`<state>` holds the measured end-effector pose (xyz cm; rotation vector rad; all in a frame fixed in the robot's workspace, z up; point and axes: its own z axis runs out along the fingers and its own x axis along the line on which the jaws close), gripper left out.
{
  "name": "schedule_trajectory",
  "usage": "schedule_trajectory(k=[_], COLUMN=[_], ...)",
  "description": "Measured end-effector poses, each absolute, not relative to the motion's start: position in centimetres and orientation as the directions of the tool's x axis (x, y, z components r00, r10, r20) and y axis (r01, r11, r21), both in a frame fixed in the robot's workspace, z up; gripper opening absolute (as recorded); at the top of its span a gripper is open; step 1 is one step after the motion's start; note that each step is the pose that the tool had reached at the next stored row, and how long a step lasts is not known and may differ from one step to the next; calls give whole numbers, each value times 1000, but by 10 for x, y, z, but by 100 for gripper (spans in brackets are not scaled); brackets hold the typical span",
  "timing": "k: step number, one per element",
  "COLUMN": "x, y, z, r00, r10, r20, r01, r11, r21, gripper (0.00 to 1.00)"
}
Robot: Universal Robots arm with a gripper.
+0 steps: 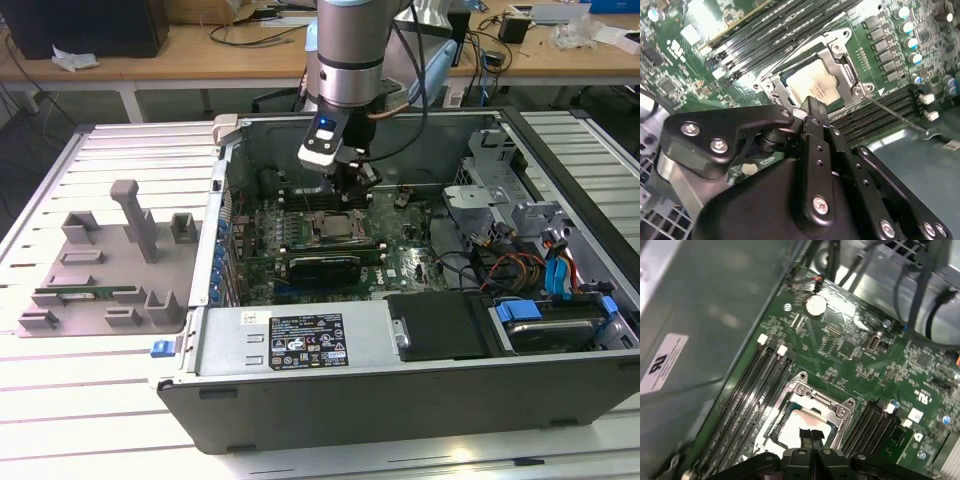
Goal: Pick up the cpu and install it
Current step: 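Close the cpu cover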
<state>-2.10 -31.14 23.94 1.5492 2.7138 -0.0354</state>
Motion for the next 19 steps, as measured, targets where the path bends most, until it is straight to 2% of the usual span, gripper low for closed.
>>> schedule_trajectory(k=[3, 19], x=[-21, -21], y=[-311, -311], z=[239, 239], r00=[-584, -827], r10=[811, 562], r20=[-25, -26], r01=[812, 563], r11=[584, 827], r21=[-11, -11], gripper=[11, 11])
